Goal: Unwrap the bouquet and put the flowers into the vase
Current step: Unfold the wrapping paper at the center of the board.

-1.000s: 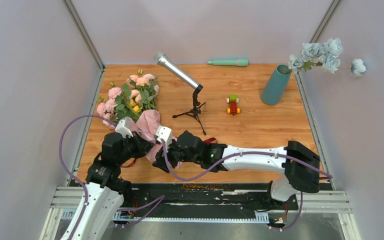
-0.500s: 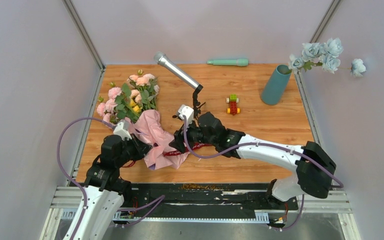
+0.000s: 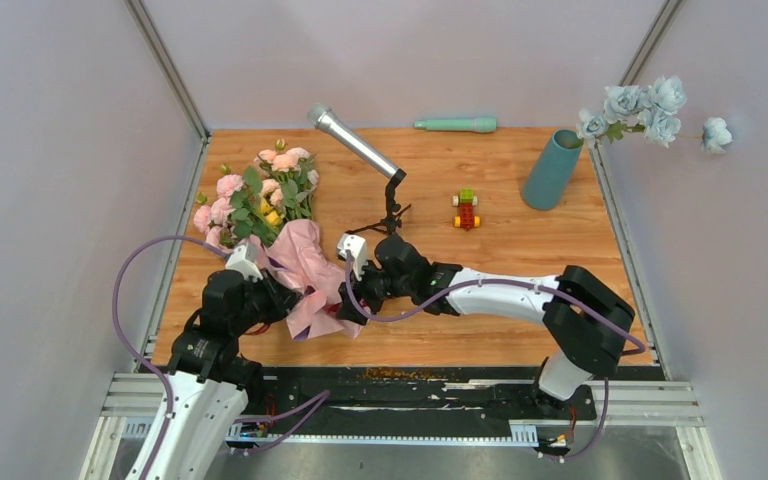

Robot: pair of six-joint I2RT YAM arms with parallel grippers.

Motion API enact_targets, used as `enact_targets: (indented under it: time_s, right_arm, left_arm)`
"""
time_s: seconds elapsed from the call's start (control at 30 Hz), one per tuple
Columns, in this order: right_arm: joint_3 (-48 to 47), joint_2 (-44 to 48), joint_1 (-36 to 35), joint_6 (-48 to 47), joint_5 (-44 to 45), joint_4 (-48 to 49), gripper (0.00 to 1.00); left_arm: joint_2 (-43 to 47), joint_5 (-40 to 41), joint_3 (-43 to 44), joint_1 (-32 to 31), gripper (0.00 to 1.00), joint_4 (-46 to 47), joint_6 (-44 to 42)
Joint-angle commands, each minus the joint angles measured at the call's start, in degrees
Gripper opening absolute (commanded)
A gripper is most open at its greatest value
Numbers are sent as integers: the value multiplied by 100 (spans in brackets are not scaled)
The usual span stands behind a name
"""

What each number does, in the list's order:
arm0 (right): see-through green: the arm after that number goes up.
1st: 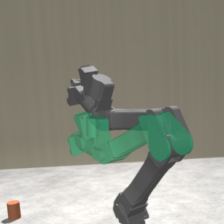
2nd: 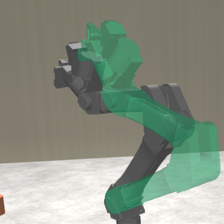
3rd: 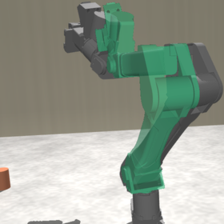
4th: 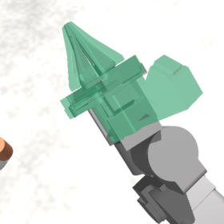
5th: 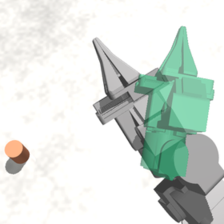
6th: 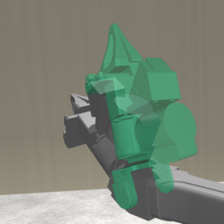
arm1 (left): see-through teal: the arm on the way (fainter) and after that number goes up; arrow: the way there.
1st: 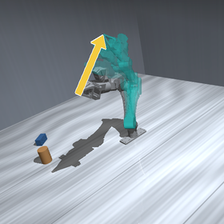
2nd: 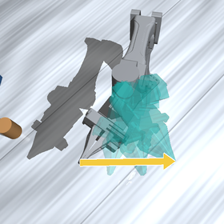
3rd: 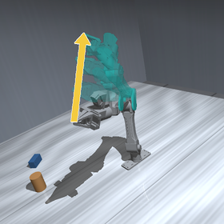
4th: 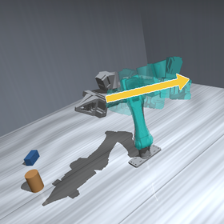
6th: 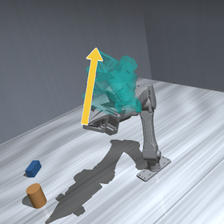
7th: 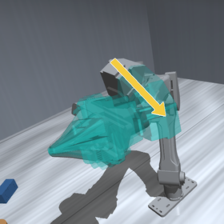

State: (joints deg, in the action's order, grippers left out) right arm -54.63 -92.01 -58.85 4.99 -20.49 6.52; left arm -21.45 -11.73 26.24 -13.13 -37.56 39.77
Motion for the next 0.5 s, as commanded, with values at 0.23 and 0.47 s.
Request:
enact_targets:
  time_s: [0.23, 0.47]
  right_arm:
    - [-539, -664, -23, -330, -332, -29, 40]
    - [-454, -276, -21, -299, 168, -217, 1]
  left_arm:
    - [-100, 170, 464, 12, 16, -258, -145]
    - [-16, 421, 846, 12, 19, -835, -334]
